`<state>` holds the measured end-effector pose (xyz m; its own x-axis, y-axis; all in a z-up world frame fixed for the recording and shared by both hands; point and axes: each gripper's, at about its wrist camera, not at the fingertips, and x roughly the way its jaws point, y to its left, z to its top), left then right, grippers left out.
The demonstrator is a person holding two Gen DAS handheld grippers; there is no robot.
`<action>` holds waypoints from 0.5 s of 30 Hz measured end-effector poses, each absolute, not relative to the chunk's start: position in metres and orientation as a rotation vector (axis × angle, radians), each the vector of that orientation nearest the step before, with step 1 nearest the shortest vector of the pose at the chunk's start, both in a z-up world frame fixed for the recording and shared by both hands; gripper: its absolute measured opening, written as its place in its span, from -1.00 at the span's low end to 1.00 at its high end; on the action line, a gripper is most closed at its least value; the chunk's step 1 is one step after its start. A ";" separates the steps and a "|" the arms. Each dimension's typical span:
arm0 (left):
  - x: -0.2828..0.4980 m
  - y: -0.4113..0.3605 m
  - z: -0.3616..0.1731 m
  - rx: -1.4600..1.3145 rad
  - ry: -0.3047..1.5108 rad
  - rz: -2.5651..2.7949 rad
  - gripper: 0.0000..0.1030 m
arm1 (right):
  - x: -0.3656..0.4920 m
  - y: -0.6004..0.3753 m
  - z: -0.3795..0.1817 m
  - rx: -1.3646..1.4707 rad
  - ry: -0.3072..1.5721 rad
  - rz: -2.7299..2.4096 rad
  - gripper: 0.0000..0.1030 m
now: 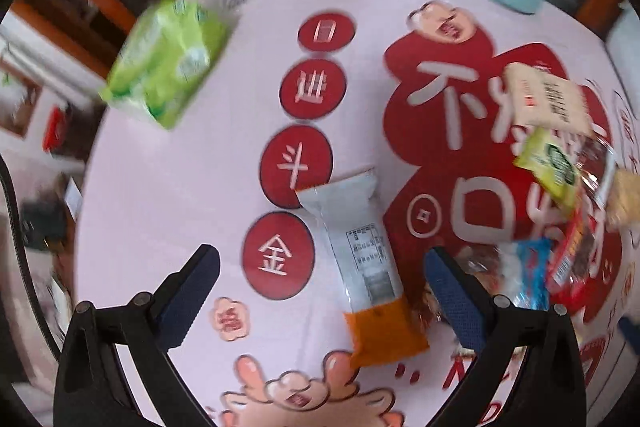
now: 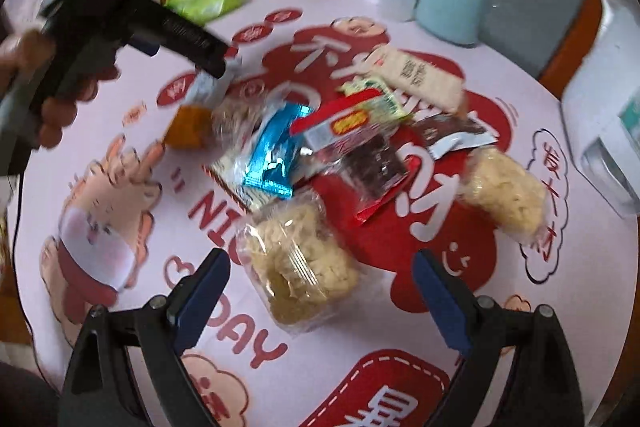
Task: Organize snacks
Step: 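Grasp the grey-and-orange bar with the left tool while the right tool grasps the rice-crisp pack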
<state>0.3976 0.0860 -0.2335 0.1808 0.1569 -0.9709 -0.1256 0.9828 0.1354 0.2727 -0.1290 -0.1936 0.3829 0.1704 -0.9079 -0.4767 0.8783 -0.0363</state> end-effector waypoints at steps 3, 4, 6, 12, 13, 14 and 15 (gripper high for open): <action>0.402 0.092 -0.254 -0.049 1.413 0.217 0.92 | 0.273 -0.121 -0.203 -0.366 1.111 0.436 0.80; 0.403 0.094 -0.259 -0.070 1.421 0.225 0.92 | 0.274 -0.120 -0.206 -0.377 1.113 0.442 0.80; 0.403 0.094 -0.268 -0.093 1.433 0.240 0.92 | 0.274 -0.116 -0.211 -0.408 1.117 0.446 0.80; 0.401 0.094 -0.278 -0.129 1.448 0.254 0.77 | 0.274 -0.111 -0.229 -0.466 1.146 0.474 0.69; 0.400 0.095 -0.279 -0.146 1.454 0.254 0.74 | 0.274 -0.110 -0.232 -0.470 1.152 0.478 0.65; 0.400 0.095 -0.280 -0.165 1.461 0.250 0.69 | 0.274 -0.110 -0.234 -0.469 1.160 0.484 0.59; 0.397 0.098 -0.281 -0.178 1.464 0.246 0.65 | 0.273 -0.109 -0.237 -0.465 1.172 0.494 0.53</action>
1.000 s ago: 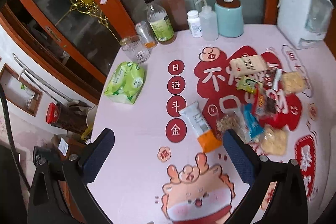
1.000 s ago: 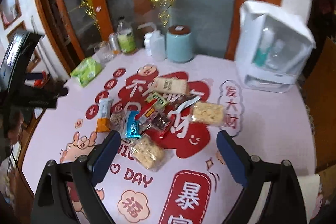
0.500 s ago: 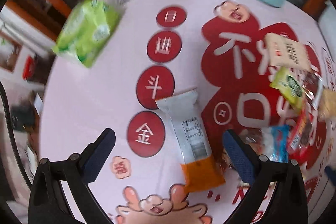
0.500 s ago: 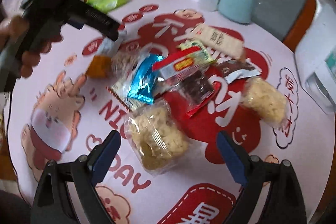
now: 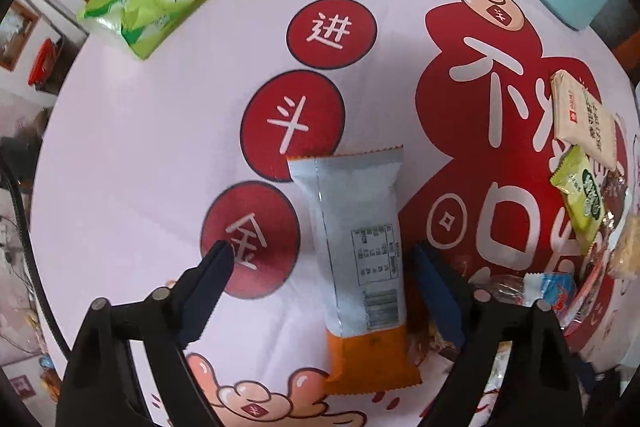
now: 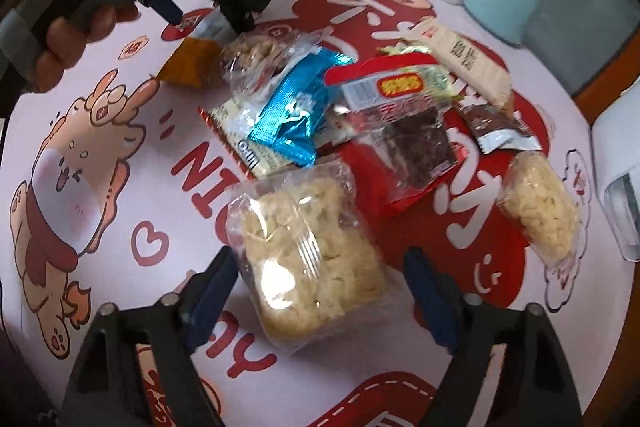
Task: Organize snacks
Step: 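Grasp the grey-and-orange bar with the left tool while the right tool grasps the rice-crisp pack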
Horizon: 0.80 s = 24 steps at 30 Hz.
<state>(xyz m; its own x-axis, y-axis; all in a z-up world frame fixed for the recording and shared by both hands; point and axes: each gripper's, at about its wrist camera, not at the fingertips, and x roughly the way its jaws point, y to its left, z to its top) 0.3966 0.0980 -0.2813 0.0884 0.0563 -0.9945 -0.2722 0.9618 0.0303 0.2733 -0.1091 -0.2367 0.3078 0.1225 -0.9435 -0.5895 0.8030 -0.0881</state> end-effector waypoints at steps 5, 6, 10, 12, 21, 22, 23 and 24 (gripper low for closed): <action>0.392 0.095 -0.282 -0.202 1.477 0.207 0.23 | 0.271 -0.109 -0.240 -0.447 1.183 0.499 0.35; 0.391 0.093 -0.281 -0.195 1.477 0.199 0.16 | 0.271 -0.110 -0.240 -0.440 1.186 0.500 0.28; 0.384 0.080 -0.279 -0.157 1.482 0.149 -0.23 | 0.268 -0.108 -0.239 -0.426 1.198 0.492 0.22; 0.380 0.075 -0.279 -0.140 1.479 0.135 -0.25 | 0.265 -0.106 -0.238 -0.417 1.202 0.481 0.21; 0.318 0.085 -0.278 -0.176 1.493 0.092 -0.28 | 0.227 -0.093 -0.230 -0.341 1.209 0.487 0.17; 0.308 0.085 -0.275 -0.166 1.487 0.088 -0.29 | 0.222 -0.092 -0.229 -0.332 1.207 0.489 0.17; 0.298 0.085 -0.269 -0.153 1.474 0.082 -0.29 | 0.216 -0.090 -0.227 -0.319 1.203 0.489 0.17; 0.290 0.083 -0.265 -0.143 1.464 0.075 -0.29 | 0.209 -0.089 -0.224 -0.302 1.202 0.488 0.17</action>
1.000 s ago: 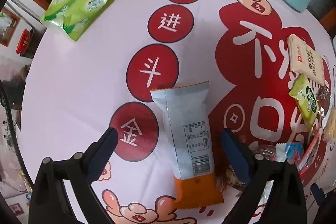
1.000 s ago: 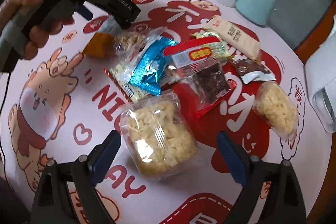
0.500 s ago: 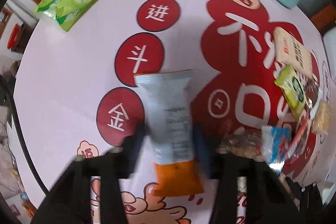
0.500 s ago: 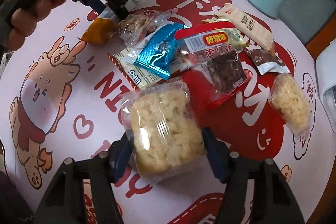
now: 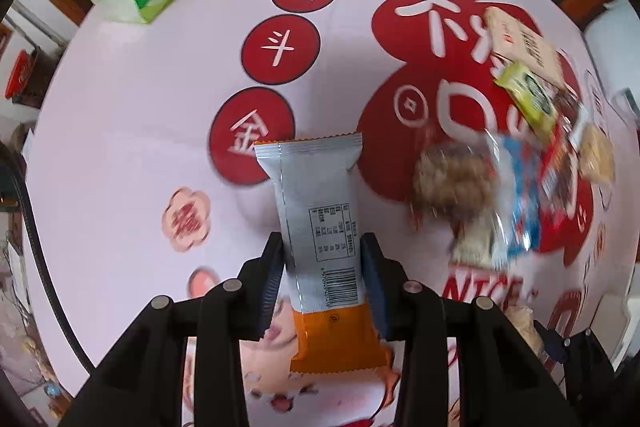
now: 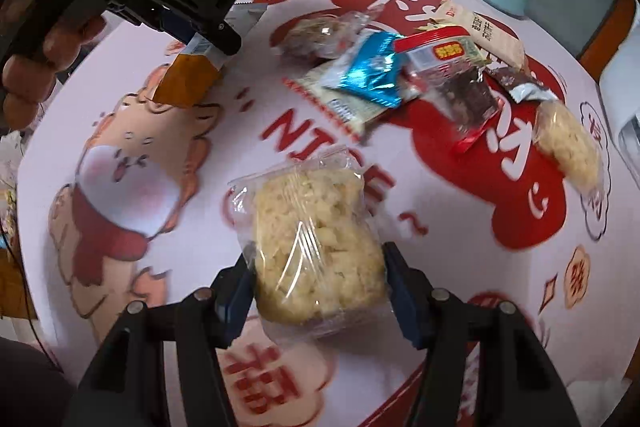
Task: Organize snacks
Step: 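Grasp the grey-and-orange bar with the left tool while the right tool grasps the rice-crisp pack, then carry the bar and rice-crisp pack into the white bin and open both tools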
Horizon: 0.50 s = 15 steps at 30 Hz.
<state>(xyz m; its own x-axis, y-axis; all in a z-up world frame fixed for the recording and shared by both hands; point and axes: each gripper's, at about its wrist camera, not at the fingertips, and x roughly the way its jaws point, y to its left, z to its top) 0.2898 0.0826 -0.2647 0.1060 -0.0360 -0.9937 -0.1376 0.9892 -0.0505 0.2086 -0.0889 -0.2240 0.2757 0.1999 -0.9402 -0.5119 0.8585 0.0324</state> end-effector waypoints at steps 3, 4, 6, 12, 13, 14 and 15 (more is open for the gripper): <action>0.251 0.070 -0.242 -0.079 1.423 0.032 -0.29 | 0.191 -0.087 -0.215 -0.254 1.198 0.469 0.17; 0.243 0.066 -0.234 -0.067 1.415 0.012 -0.29 | 0.182 -0.088 -0.209 -0.224 1.196 0.456 0.17; 0.219 0.054 -0.217 -0.032 1.396 -0.040 -0.29 | 0.165 -0.092 -0.198 -0.156 1.185 0.430 0.17; 0.192 0.024 -0.153 0.053 1.331 -0.173 -0.28 | 0.111 -0.121 -0.159 0.006 1.134 0.342 0.17; 0.178 0.011 -0.144 0.071 1.322 -0.207 -0.28 | 0.105 -0.126 -0.154 0.021 1.124 0.328 0.17; 0.189 0.008 -0.132 0.083 1.319 -0.226 -0.28 | 0.097 -0.135 -0.147 0.038 1.113 0.308 0.17; 0.187 -0.003 -0.128 0.102 1.310 -0.253 -0.28 | 0.086 -0.147 -0.138 0.059 1.094 0.274 0.17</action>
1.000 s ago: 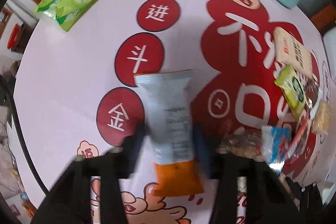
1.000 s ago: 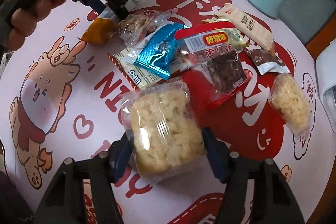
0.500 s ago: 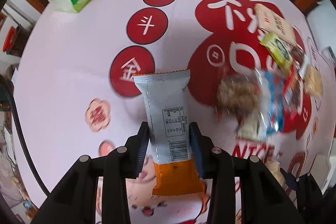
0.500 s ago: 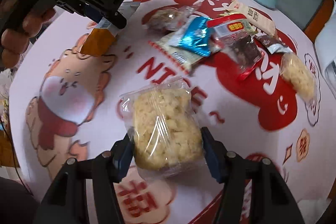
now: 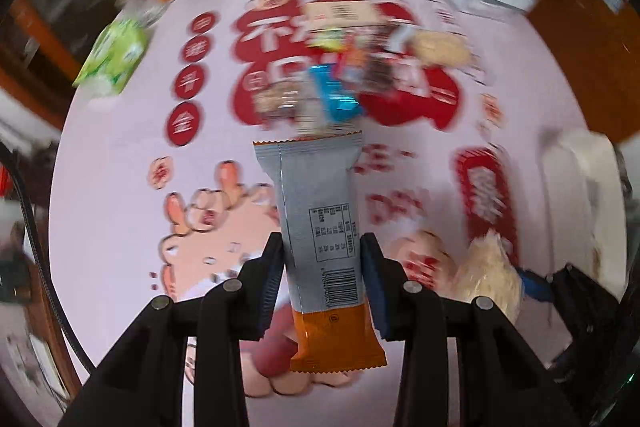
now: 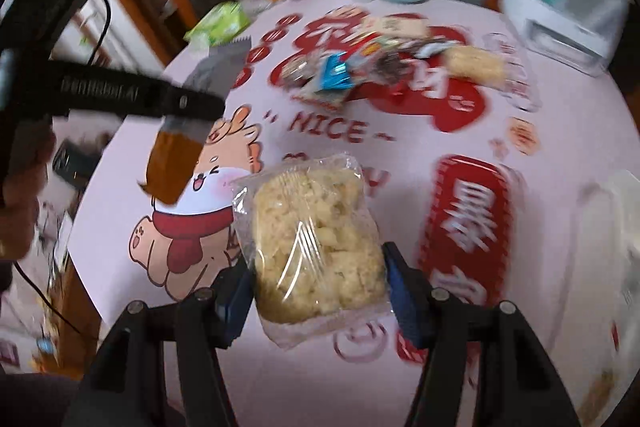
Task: Organize snacks
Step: 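Carry the bar and rice-crisp pack into the white bin and open both tools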
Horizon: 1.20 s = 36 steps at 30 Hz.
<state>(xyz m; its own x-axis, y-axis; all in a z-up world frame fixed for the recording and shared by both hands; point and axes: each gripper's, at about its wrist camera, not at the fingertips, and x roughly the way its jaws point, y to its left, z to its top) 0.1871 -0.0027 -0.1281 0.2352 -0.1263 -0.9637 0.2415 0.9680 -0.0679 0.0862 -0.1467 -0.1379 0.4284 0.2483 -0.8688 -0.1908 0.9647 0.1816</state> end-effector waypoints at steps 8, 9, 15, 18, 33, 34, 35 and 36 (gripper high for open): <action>0.135 -0.118 -0.079 0.299 1.178 -0.463 -0.28 | 0.020 -0.237 -0.075 0.216 0.929 0.031 0.17; 0.130 -0.133 -0.074 0.323 1.161 -0.489 -0.28 | 0.012 -0.248 -0.069 0.229 0.914 0.000 0.17; 0.101 -0.224 -0.052 0.439 1.075 -0.636 -0.28 | -0.035 -0.315 -0.048 0.323 0.824 -0.228 0.18; 0.086 -0.267 -0.049 0.479 1.041 -0.711 -0.28 | -0.050 -0.344 -0.043 0.356 0.800 -0.332 0.18; 0.043 -0.412 -0.093 0.600 1.041 -0.870 -0.26 | -0.056 -0.464 -0.048 0.444 0.734 -0.700 0.18; 0.043 -0.415 -0.096 0.608 1.040 -0.871 -0.24 | -0.057 -0.465 -0.051 0.455 0.737 -0.700 0.18; 0.042 -0.417 -0.098 0.614 1.039 -0.872 -0.22 | -0.057 -0.468 -0.053 0.468 0.740 -0.696 0.19; 0.040 -0.419 -0.100 0.618 1.037 -0.873 -0.22 | -0.054 -0.473 -0.056 0.489 0.746 -0.689 0.21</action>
